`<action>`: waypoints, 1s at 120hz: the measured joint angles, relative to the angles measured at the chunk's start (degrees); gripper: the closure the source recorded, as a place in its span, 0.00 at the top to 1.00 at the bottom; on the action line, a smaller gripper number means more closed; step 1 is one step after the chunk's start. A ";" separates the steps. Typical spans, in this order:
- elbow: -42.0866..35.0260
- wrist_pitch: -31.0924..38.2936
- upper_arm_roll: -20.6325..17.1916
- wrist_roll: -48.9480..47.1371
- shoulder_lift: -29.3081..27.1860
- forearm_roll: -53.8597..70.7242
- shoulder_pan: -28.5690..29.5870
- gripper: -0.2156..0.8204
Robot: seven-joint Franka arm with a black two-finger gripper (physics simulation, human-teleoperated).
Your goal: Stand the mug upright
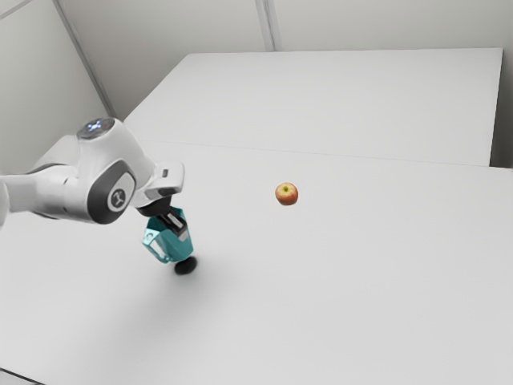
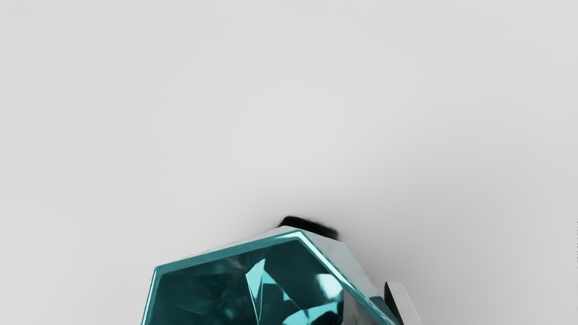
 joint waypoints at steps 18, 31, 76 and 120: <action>-0.23 2.44 -0.18 -4.51 1.59 -0.97 -0.55 0.05; -0.22 3.64 -0.20 -7.14 2.89 -1.24 -1.23 0.05; -0.13 5.80 -0.26 -13.31 5.72 -2.26 -2.36 0.05; 0.16 5.87 -0.27 -15.62 6.03 -3.00 -2.55 0.38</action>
